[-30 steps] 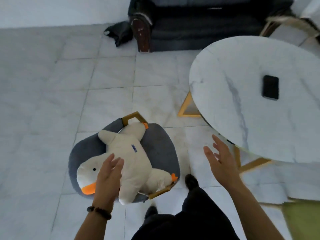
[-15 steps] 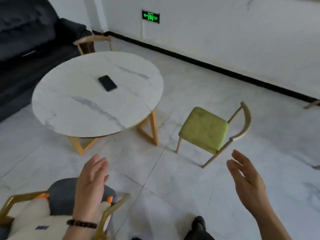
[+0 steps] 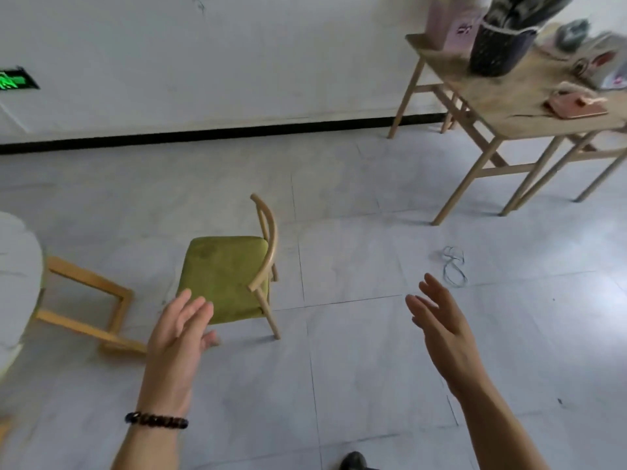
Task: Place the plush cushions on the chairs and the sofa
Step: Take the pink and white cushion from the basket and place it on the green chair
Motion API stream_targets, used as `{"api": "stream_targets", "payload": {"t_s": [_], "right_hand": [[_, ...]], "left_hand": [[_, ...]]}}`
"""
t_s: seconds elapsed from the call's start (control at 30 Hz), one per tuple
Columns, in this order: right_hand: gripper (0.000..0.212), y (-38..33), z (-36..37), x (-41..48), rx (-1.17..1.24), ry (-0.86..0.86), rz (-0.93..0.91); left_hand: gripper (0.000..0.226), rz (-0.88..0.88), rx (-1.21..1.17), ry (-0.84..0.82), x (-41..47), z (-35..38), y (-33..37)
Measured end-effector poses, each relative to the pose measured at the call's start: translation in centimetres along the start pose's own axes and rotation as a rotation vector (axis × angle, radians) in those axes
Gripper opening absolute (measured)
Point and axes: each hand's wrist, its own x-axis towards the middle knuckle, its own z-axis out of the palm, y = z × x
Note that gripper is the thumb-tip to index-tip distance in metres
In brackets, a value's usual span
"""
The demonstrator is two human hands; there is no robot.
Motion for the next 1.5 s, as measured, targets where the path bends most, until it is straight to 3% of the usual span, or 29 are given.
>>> {"api": "stream_targets", "payload": {"t_s": [0.13,0.43,0.73,0.93,1.1,1.33,1.5], "right_hand": [[0.056,-2.6,-1.7,7.6,0.02,-0.001,-0.023],[0.05,-4.5,0.1,28.8,-0.055,0.046,-0.006],[0.041,-13.5,-1.3,50.0,-0.036,0.225,-0.003],[0.036,-13.5,-1.5,66.5,0.058,0.327,0.021],[0.039,-16.6,-2.9,82.7,0.048,0.31,0.02],[0.041,-27.1,-3.0,104.2,-0.03,0.22,-0.048],[0.041,-29.7,-0.7,118.2,-0.099,0.205,-0.039]], "left_hand": [[0.064,0.005,0.036,-0.065,3.7,7.3,2.6],[0.05,-0.068,0.001,-0.146,22.3,23.3,3.5],[0.033,0.021,0.114,-0.356,43.6,43.1,14.6],[0.029,0.027,0.208,-0.466,56.2,57.9,15.7],[0.029,0.035,0.27,-0.516,66.3,69.7,19.1],[0.028,0.097,0.206,-0.484,79.3,81.6,27.1],[0.028,0.049,0.176,-0.479,90.7,89.9,27.9]]}}
